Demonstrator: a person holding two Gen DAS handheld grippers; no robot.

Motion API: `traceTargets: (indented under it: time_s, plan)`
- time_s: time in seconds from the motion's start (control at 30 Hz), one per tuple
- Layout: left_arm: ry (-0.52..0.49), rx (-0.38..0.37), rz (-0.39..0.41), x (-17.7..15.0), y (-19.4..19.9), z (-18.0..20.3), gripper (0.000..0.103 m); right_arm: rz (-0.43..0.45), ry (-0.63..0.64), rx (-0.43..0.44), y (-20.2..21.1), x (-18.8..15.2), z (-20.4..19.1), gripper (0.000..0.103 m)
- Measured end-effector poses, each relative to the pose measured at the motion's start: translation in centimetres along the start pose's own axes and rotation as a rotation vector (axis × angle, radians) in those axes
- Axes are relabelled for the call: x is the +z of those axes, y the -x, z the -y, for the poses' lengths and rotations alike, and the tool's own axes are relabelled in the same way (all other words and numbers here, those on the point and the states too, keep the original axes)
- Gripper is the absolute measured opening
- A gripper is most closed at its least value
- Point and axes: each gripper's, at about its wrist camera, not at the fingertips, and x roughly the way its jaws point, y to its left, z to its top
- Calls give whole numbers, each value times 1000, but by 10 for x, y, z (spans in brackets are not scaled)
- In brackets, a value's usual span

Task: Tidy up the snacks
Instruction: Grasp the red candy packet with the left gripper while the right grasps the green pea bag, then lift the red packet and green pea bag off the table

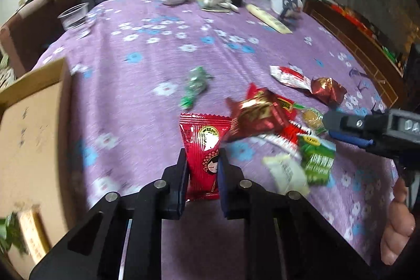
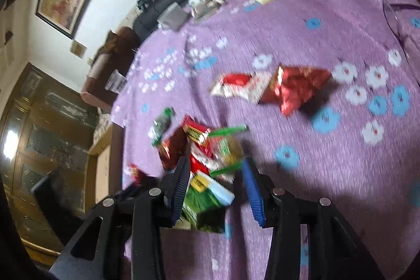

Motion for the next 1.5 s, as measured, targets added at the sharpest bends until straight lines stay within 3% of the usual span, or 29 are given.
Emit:
traceTargets:
  time_s: [0.17, 0.27, 0.37, 0.47, 0.73, 1.17, 1.5]
  plan:
    - [41, 7, 18, -3, 0, -14, 17, -49, 87, -16, -13, -18, -22, 51]
    - [62, -8, 21, -3, -5, -18, 17, -38, 247, -106, -21, -31, -47, 51]
    - [69, -24, 24, -5, -8, -20, 17, -23, 351, -119, -24, -40, -60, 33]
    - [72, -36, 28, -7, -8, -21, 17, 38, 419, -179, -20, -46, -69, 30]
    - [75, -44, 53, -7, -4, -21, 17, 188, 423, -41, 10, -48, -79, 30]
    - [54, -2, 125, -7, 9, -18, 17, 211, 463, -17, 10, -53, -89, 30]
    - [36, 80, 203, -6, 21, -16, 17, 271, 547, -2, 16, -64, -102, 30]
